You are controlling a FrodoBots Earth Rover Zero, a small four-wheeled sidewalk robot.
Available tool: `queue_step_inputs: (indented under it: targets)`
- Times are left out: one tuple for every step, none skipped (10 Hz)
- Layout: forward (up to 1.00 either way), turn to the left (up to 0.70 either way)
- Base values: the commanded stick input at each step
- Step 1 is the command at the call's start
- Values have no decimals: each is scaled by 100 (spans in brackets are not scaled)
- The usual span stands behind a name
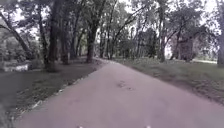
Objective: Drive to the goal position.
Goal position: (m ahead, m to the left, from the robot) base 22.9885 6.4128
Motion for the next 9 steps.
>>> queue_step_inputs:
  targets:
    - [69,0]
    - [69,1]
    - [69,1]
    - [69,1]
    - [69,0]
    - [69,0]
    - [68,0]
    - [69,0]
    - [69,0]
